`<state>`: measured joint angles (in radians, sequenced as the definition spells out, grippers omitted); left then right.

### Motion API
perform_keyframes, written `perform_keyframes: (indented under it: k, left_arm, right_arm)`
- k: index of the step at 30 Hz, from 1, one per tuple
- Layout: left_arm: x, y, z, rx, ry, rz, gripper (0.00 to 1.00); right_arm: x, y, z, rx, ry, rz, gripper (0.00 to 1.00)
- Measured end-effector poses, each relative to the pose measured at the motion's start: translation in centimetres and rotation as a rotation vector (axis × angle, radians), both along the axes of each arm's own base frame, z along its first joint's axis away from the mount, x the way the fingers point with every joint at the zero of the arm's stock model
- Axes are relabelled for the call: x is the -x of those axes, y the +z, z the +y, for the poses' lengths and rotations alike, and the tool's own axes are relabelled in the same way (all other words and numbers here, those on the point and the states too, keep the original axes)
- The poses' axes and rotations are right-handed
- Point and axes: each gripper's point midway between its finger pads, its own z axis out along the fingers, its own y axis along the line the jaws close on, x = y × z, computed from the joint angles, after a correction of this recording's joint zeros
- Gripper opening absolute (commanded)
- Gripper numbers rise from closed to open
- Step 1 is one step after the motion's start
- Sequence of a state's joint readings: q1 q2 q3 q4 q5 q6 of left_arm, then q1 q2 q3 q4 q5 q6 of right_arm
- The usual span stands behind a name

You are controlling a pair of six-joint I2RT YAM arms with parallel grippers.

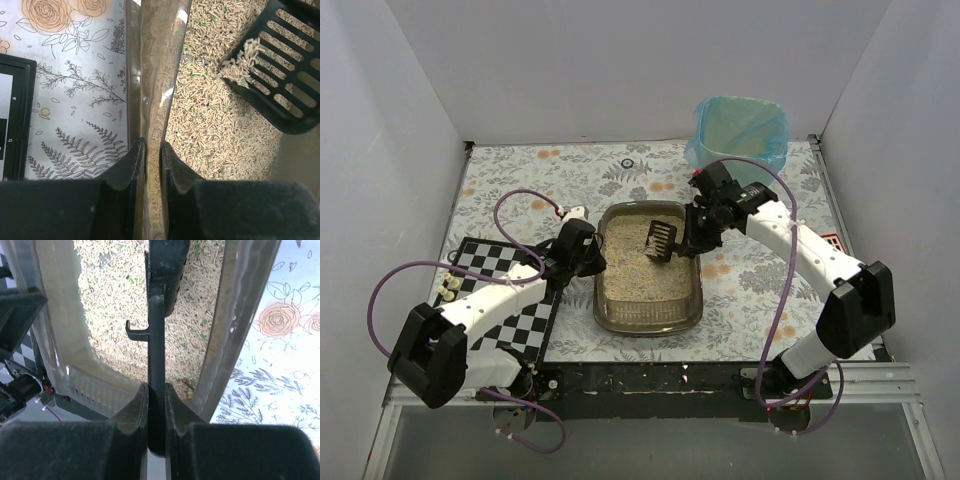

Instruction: Clean the litter box

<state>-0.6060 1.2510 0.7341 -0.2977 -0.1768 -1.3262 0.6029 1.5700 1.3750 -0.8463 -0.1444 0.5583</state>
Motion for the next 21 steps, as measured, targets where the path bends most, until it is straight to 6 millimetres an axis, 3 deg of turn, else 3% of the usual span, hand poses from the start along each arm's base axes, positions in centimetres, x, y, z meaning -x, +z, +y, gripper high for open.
perform_keyframes:
  k: [4, 9, 15, 21]
  left_arm:
    - [0.1, 0.0, 0.1, 0.007, 0.015, 0.008, 0.07]
    - [0.5, 0.1, 0.2, 0.037, 0.046, 0.02, 0.06]
    - [1.0, 0.1, 0.2, 0.084, 0.085, 0.031, 0.06]
    - [1.2, 0.2, 0.0, 0.094, 0.098, 0.029, 0.06]
  right_arm:
    - [1.2, 1.0, -0.2, -0.045, 0.023, -0.021, 0.01]
    - [0.8, 1.2, 3.3, -0.209, 0.009, -0.018, 0.01]
    - [0.1, -1.4, 6.9, -0.412, -0.181, 0.133, 0.01]
    - [-1.3, -2.2, 6.9, -0.383, -0.414, 0.181, 0.01]
